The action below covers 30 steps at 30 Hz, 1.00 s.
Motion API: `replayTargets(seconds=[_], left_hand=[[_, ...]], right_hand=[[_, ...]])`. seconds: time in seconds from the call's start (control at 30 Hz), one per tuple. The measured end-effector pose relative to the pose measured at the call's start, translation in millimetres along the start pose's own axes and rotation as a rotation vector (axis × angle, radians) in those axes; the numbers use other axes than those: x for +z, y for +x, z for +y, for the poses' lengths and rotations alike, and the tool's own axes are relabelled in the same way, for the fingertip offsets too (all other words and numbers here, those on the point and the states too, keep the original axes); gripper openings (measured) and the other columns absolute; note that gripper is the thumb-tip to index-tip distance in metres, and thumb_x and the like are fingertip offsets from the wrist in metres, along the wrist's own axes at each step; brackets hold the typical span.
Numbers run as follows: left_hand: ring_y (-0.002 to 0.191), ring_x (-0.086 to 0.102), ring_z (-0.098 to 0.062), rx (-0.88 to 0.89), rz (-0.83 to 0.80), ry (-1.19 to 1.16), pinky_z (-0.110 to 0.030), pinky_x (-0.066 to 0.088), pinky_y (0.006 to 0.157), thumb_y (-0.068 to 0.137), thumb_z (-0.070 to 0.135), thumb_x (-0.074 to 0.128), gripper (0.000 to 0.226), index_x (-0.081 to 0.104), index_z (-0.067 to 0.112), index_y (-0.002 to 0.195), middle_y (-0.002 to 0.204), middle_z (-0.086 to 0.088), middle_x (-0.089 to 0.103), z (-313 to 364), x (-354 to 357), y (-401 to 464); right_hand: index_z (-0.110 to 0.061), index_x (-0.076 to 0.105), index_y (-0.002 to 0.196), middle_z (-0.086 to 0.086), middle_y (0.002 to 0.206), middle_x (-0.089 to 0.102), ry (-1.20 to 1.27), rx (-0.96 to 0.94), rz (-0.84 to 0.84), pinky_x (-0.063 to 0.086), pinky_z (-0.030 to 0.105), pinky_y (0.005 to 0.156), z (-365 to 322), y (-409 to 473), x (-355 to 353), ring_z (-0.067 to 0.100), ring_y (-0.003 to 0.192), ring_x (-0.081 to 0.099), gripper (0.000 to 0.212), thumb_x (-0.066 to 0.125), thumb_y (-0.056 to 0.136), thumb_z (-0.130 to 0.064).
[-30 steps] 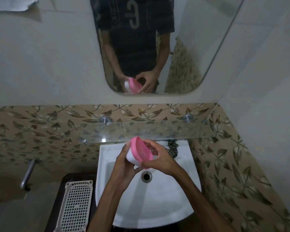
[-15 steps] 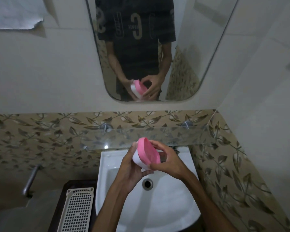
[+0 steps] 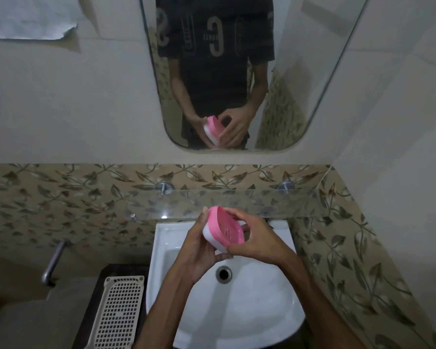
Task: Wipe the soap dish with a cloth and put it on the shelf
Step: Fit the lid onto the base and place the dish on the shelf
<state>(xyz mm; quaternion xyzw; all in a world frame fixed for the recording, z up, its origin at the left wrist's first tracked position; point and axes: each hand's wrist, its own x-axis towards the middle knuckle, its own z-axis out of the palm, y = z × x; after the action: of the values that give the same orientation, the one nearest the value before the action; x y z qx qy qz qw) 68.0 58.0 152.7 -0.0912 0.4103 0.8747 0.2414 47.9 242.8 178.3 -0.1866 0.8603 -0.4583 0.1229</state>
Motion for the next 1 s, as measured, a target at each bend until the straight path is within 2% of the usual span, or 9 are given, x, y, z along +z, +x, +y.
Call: replayTargets(seconds=[0.17,0.3,0.37,0.5,0.63,0.73,0.83,0.9,1.0], left_hand=[[0.128,0.063,-0.04,-0.002,0.002,0.022,-0.069,0.035,0.112,0.09,0.071,0.063,0.067,0.07,0.018,0.131,0.138,-0.023,0.065,-1,-3,0],[0.129,0.062,-0.041,-0.023,-0.004,0.004,-0.059,0.047,0.103,0.086,0.07,0.07,0.073,0.068,0.015,0.133,0.14,-0.024,0.063,0,-1,-1],[0.13,0.061,-0.042,-0.021,-0.007,-0.01,-0.059,0.047,0.103,0.083,0.068,0.073,0.077,0.066,0.013,0.136,0.142,-0.025,0.062,0,-2,0],[0.13,0.06,-0.041,-0.023,0.014,-0.038,-0.067,0.033,0.115,0.081,0.063,0.078,0.077,0.065,0.012,0.137,0.143,-0.025,0.061,0,-5,1],[0.133,0.058,-0.043,-0.033,-0.008,-0.07,-0.069,0.028,0.118,0.079,0.063,0.08,0.075,0.068,0.013,0.134,0.141,-0.025,0.062,-2,-3,2],[0.134,0.057,-0.043,-0.049,-0.042,-0.126,-0.064,0.024,0.12,0.085,0.061,0.075,0.073,0.065,0.01,0.137,0.14,-0.025,0.062,-4,-4,2],[0.13,0.057,-0.04,-0.073,-0.075,-0.172,-0.062,0.023,0.12,0.088,0.063,0.072,0.075,0.063,0.009,0.139,0.141,-0.025,0.061,-8,-6,1],[0.131,0.055,-0.04,-0.086,-0.091,-0.215,-0.06,0.028,0.116,0.087,0.065,0.072,0.078,0.062,0.01,0.141,0.142,-0.024,0.059,-12,-7,0],[0.123,0.064,-0.039,-0.103,-0.094,-0.377,-0.056,0.048,0.106,0.084,0.061,0.076,0.077,0.065,0.006,0.137,0.137,-0.024,0.063,-15,-6,-5]], right_hand=[[-0.062,0.041,0.138,-0.04,0.128,0.054,-0.043,-0.007,0.004,0.058,0.016,0.084,-3,-3,0,-0.011,0.116,0.058,0.088,0.088,0.065,-0.052],[-0.072,0.039,0.13,-0.042,0.123,0.055,-0.102,-0.019,0.029,0.056,0.014,0.081,-8,-7,-3,-0.012,0.115,0.057,0.087,0.09,0.064,-0.049],[-0.066,0.041,0.132,-0.033,0.125,0.058,-0.134,-0.046,0.052,0.058,0.021,0.087,-12,-8,-4,-0.006,0.115,0.059,0.086,0.091,0.063,-0.05],[-0.049,0.044,0.143,-0.026,0.127,0.06,-0.222,-0.086,0.09,0.057,0.034,0.095,-19,-10,-4,0.002,0.116,0.058,0.093,0.088,0.061,-0.06],[-0.046,0.04,0.145,-0.03,0.127,0.053,-0.292,-0.106,0.117,0.052,0.032,0.098,-21,-12,-6,0.002,0.117,0.053,0.096,0.082,0.06,-0.063],[-0.051,0.036,0.145,-0.042,0.12,0.048,-0.268,-0.092,0.098,0.05,0.027,0.097,-16,-12,-4,-0.003,0.117,0.051,0.095,0.086,0.063,-0.053],[-0.053,0.034,0.142,-0.053,0.12,0.041,-0.256,-0.079,0.077,0.041,0.015,0.093,-12,-12,0,-0.017,0.119,0.044,0.093,0.086,0.065,-0.051],[-0.051,0.036,0.143,-0.047,0.123,0.045,-0.262,-0.062,0.062,0.041,0.017,0.093,-13,-11,1,-0.017,0.117,0.044,0.094,0.083,0.063,-0.056],[-0.045,0.037,0.147,-0.021,0.131,0.053,-0.322,-0.059,0.049,0.047,0.03,0.099,-15,-9,8,0.002,0.121,0.047,0.096,0.082,0.063,-0.055]])
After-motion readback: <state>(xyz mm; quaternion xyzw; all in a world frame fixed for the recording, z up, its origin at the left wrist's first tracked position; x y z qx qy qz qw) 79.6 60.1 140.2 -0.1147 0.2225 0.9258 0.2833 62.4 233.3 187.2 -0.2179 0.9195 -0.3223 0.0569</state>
